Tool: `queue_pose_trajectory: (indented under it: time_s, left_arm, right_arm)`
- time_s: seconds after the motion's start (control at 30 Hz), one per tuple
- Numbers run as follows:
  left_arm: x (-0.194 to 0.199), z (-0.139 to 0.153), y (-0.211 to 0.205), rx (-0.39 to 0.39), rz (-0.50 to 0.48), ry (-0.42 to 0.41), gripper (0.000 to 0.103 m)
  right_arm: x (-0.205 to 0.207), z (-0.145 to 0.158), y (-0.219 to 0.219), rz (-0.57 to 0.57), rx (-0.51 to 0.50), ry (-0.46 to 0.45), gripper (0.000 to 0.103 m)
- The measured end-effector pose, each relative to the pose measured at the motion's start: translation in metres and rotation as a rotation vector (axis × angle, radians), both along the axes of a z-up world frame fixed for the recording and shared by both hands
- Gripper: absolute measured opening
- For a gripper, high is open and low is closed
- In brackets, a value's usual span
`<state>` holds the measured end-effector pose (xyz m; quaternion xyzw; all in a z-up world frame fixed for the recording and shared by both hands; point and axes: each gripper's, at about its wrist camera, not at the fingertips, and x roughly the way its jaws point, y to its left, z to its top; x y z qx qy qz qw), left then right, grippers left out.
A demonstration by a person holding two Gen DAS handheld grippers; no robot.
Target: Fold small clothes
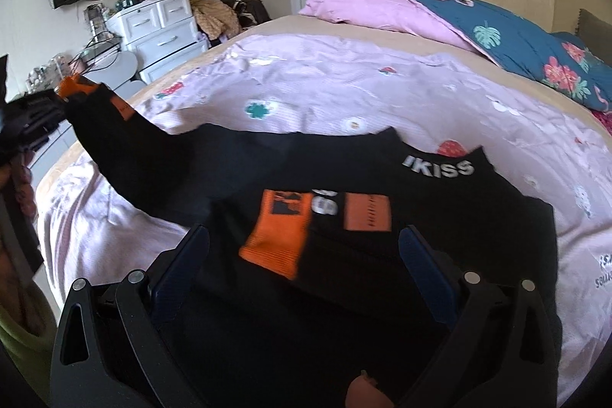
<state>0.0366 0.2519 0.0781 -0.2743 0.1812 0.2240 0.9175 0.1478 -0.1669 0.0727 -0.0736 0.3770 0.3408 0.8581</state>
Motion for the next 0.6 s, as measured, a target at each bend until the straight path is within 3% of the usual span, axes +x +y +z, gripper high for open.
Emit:
queue_pose_trajectory:
  time_s: [0.1,0.3,0.6]
  left_arm:
    - [0.007,0.013,-0.023,0.079,-0.027,-0.018,0.007]
    - [0.020,0.022,-0.063,0.129,-0.142,-0.052,0.007]
    - [0.045,0.009,-0.108,0.036,-0.360,-0.075,0.003]
  right_arm:
    - [0.007,-0.005,-0.016,-0.046,0.018,0.006,0.099]
    - [0.020,-0.008,-0.042,-0.099,0.069,0.035,0.099]
    - [0.038,-0.001,-0.082,-0.199,0.138,0.038,0.099]
